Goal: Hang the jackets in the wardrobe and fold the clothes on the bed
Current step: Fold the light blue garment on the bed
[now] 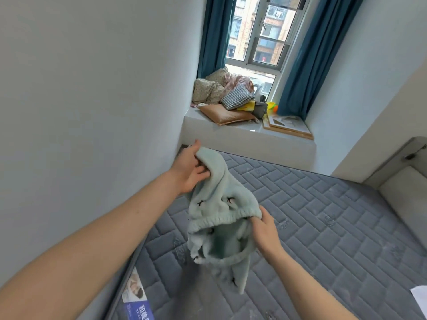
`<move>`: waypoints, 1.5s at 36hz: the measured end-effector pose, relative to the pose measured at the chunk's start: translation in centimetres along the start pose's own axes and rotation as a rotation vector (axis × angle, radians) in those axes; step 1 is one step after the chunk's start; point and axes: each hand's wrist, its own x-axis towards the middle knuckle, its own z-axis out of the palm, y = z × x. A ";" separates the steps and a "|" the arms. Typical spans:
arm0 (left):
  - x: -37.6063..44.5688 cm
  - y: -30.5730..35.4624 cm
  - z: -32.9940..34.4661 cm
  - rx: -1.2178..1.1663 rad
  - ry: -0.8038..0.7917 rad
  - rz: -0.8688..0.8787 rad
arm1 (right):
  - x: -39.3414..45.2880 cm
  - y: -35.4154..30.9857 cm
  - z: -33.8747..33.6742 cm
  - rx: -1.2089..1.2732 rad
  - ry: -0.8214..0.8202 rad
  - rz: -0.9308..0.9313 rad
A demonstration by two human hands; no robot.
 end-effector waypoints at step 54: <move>9.2 -6.6 -5.8 0.784 0.247 -0.551 | 10.7 7.3 -14.1 -0.349 -0.114 0.626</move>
